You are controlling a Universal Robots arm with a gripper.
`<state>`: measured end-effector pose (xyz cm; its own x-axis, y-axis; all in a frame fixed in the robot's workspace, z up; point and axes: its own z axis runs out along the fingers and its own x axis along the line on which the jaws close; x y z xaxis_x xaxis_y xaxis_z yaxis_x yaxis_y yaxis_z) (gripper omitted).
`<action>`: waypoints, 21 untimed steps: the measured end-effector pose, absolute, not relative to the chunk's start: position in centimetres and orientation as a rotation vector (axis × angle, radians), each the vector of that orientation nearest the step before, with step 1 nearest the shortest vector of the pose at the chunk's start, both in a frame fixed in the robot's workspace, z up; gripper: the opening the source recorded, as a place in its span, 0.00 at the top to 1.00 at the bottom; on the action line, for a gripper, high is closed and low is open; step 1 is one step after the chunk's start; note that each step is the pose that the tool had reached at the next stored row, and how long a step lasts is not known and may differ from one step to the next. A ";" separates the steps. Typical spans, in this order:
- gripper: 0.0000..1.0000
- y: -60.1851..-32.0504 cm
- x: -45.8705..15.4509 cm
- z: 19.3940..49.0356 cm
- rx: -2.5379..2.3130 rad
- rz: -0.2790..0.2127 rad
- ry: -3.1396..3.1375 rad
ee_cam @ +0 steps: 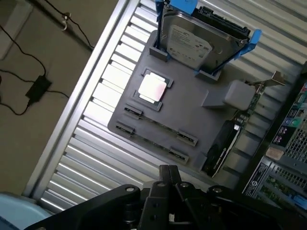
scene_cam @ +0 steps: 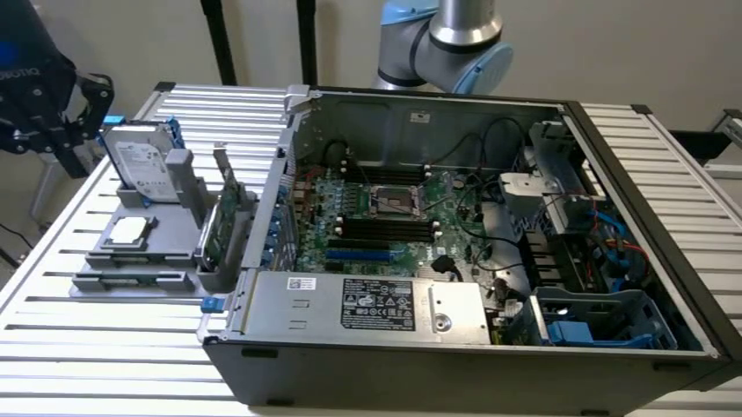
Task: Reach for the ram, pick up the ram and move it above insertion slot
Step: 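Pick up the ram and move it above insertion slot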
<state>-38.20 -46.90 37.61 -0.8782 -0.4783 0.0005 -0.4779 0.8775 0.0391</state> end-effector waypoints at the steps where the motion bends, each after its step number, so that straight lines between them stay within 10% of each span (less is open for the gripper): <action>1: 0.89 -46.9 -38.2 37.6 0.802 -0.059 -3.026; 21: 0.89 -46.9 -38.2 37.6 1.333 -0.055 -2.825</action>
<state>-38.20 -46.90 37.56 -0.6361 -0.7716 0.0005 -0.7710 0.6356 0.0392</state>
